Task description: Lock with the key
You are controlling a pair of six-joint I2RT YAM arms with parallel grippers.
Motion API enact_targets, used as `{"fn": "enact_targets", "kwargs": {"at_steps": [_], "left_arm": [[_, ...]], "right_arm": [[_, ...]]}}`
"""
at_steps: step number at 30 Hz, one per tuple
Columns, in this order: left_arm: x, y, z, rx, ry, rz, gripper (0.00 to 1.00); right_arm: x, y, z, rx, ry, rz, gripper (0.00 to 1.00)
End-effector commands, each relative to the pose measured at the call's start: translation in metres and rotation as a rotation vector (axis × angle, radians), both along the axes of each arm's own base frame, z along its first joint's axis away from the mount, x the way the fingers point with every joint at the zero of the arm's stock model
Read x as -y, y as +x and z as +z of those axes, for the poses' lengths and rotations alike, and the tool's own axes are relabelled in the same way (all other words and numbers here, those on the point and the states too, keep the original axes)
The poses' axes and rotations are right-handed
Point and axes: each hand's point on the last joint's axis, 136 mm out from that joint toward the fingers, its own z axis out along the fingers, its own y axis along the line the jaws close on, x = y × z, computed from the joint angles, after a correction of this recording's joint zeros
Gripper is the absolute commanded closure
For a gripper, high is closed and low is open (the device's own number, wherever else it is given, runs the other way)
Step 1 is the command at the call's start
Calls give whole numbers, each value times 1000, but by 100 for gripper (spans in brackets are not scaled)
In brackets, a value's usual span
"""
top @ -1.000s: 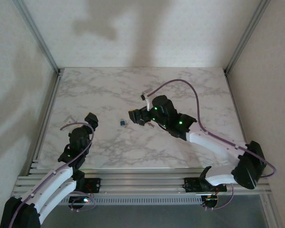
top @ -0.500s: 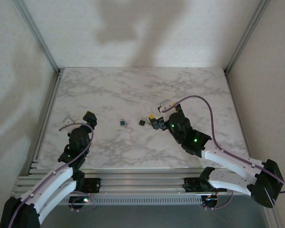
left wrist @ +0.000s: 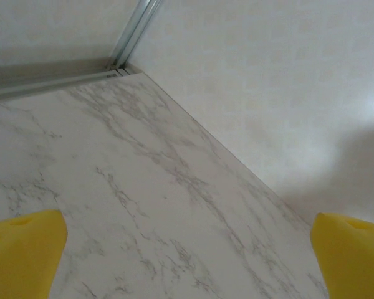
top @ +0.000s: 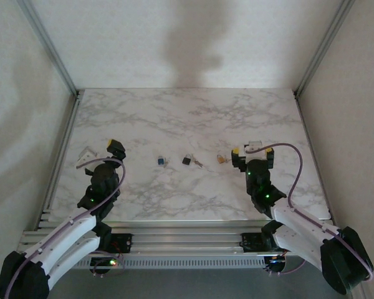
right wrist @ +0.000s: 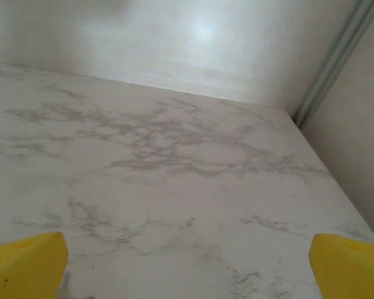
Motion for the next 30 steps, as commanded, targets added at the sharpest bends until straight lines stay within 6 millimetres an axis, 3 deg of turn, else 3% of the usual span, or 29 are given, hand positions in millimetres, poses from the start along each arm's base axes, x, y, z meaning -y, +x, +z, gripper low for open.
{"fn": "enact_targets", "kwargs": {"at_steps": [1, 9, 14, 22, 30], "left_arm": [[1, 7, 28, 19, 65, 23, 0], [12, 32, 56, 6, 158, 5, 0], [13, 48, 57, -33, 213, 19, 0], [-9, 71, 41, -138, 295, 18, 0], [-26, 75, 28, -169, 289, -13, 0]], "right_arm": [[18, 6, 7, 70, 25, -86, 1], [50, 17, -26, 47, 58, -193, 1], [61, 28, -38, 53, 43, -246, 1], [57, 47, -45, 36, 38, -181, 1], [44, 63, -61, 8, 13, -94, 1]]}}
